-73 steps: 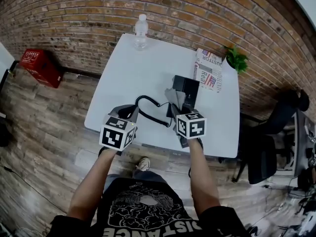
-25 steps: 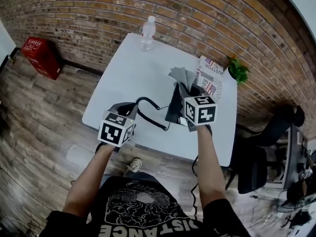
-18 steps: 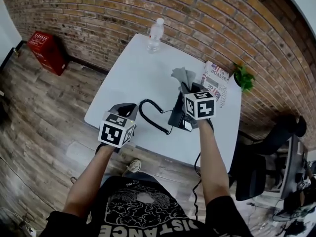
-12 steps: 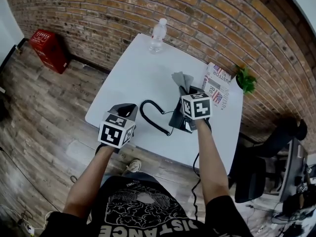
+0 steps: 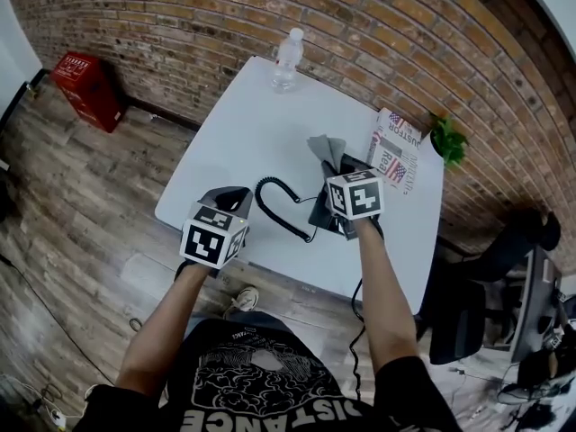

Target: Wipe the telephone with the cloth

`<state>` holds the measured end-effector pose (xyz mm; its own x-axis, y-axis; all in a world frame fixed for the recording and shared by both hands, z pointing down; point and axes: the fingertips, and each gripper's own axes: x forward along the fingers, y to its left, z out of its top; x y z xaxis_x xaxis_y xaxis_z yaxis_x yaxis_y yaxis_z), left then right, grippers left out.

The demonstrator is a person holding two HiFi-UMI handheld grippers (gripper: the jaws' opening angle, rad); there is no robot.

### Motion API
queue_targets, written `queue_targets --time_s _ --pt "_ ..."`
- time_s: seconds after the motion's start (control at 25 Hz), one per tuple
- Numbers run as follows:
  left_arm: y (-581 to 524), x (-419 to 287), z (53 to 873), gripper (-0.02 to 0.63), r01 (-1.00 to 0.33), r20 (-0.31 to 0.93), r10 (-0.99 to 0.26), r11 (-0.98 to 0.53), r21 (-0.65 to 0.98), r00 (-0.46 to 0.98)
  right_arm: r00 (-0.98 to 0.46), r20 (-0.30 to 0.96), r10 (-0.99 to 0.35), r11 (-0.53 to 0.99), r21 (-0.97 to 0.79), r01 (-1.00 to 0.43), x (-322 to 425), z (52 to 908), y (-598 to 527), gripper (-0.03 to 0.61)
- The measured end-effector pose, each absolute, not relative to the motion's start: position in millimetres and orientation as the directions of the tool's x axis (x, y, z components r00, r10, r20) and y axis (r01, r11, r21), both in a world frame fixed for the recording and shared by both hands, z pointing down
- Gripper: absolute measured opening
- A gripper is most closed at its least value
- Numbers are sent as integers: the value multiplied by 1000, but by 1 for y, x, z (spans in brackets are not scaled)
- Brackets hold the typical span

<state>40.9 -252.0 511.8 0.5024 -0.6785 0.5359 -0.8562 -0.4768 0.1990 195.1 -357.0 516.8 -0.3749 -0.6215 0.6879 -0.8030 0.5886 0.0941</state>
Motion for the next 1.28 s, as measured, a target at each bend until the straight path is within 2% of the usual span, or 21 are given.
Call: queue_targets --time_s 0.52,1.28 --pt "-240 39 513 6 -836 534 -657 -507 209 532 -367 720 -589 602 89 -793 185 532 -326 12" --pt "-219 20 513 6 -796 532 -616 -566 214 581 -346 753 -559 537 12 -843 173 559 -272 12"
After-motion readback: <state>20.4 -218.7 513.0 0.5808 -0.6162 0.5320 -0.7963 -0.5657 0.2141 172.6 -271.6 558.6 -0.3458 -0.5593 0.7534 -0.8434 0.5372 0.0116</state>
